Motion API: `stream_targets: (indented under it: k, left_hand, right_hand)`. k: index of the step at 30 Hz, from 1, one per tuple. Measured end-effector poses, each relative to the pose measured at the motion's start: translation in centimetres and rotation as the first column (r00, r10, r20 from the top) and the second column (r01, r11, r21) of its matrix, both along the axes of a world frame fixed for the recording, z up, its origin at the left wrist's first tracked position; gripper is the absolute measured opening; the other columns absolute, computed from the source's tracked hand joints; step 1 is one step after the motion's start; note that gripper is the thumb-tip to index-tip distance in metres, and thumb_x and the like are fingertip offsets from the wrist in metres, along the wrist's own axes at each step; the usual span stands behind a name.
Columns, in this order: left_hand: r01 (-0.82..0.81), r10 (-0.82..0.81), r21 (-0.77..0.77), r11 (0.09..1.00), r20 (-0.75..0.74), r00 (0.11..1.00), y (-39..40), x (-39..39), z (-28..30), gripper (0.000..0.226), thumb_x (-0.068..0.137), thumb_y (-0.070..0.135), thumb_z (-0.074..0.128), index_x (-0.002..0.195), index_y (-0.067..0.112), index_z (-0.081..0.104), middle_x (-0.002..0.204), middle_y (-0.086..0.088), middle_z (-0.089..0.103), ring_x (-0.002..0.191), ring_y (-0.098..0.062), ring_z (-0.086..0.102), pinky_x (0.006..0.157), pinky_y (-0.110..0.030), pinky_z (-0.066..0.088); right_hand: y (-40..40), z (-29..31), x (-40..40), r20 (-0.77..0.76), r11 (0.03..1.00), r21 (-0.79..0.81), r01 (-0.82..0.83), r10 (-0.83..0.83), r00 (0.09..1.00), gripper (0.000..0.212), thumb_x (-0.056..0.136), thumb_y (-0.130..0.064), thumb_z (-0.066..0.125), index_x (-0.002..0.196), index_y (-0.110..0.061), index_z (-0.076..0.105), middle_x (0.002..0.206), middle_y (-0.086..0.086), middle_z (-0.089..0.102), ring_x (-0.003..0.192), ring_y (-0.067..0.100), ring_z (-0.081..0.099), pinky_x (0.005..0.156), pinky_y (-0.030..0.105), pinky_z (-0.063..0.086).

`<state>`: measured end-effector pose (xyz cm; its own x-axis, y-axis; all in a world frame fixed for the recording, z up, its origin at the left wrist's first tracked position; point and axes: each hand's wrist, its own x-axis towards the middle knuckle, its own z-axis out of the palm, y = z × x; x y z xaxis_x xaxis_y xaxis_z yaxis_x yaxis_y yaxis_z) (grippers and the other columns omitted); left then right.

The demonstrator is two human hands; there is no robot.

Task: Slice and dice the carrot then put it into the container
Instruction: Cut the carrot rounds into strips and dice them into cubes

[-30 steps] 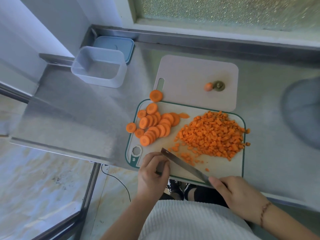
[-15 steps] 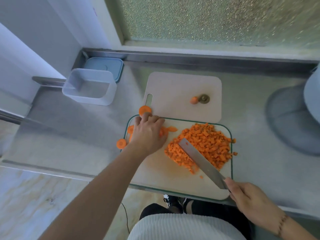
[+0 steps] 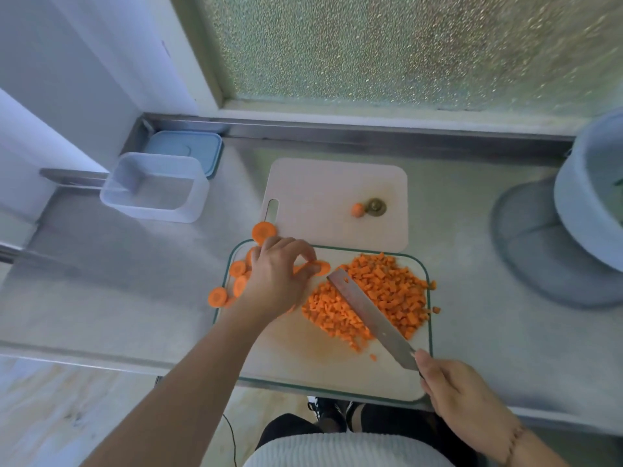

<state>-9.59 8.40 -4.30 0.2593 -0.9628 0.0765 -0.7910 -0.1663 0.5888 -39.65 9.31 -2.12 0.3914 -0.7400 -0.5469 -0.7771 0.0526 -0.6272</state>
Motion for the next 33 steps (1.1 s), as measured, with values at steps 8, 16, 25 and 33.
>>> stream_targets:
  k: [8,16,25,33]
  left_hand:
    - [-0.165,0.118,-0.151,0.975,-0.282,0.952,10.1,-4.7,-3.2,0.038,0.076,0.004,0.075,0.1,0.031,0.064,0.079,0.013,0.064,0.072,-0.002,0.057,0.067,-0.01,0.045]
    - [-0.035,0.043,-0.246,0.969,0.025,0.999,13.5,-6.5,-6.9,0.011,0.091,0.022,0.066,0.097,0.013,0.07,0.112,0.002,0.055,0.096,-0.024,0.053,0.083,-0.034,0.046]
    - [0.147,-0.131,-0.305,0.941,0.069,0.989,14.0,-7.2,-7.8,0.012,0.097,0.015,0.068,0.103,0.006,0.072,0.109,-0.006,0.066,0.098,-0.03,0.061,0.086,-0.041,0.052]
    - [0.115,-0.098,-0.302,0.946,0.072,0.993,13.5,-7.5,-7.8,0.011,0.094,0.012,0.072,0.103,0.006,0.075,0.112,-0.004,0.069,0.105,-0.03,0.064,0.091,-0.041,0.054]
  right_hand:
    - [1.3,0.8,1.8,-0.03,0.991,0.035,-0.131,0.132,0.991,0.063,0.077,-0.077,0.023,0.053,-0.021,0.037,0.046,-0.005,0.037,0.047,0.007,0.036,0.05,0.024,0.025]
    - [2.1,-0.4,1.9,-0.115,0.973,0.056,-0.225,0.23,0.966,0.068,0.076,-0.079,0.019,0.055,-0.018,0.04,0.049,-0.001,0.043,0.048,0.007,0.041,0.052,0.027,0.031]
    - [2.0,-0.7,1.5,-0.134,0.968,-0.039,-0.247,0.239,0.962,0.086,0.067,-0.094,0.007,0.053,-0.016,0.041,0.047,-0.003,0.05,0.046,0.011,0.049,0.049,0.03,0.036]
    - [2.5,0.8,1.5,-0.255,0.921,-0.011,-0.39,0.375,0.891,0.075,0.078,-0.075,0.006,0.062,-0.019,0.053,0.059,0.003,0.059,0.059,0.015,0.058,0.06,0.03,0.046]
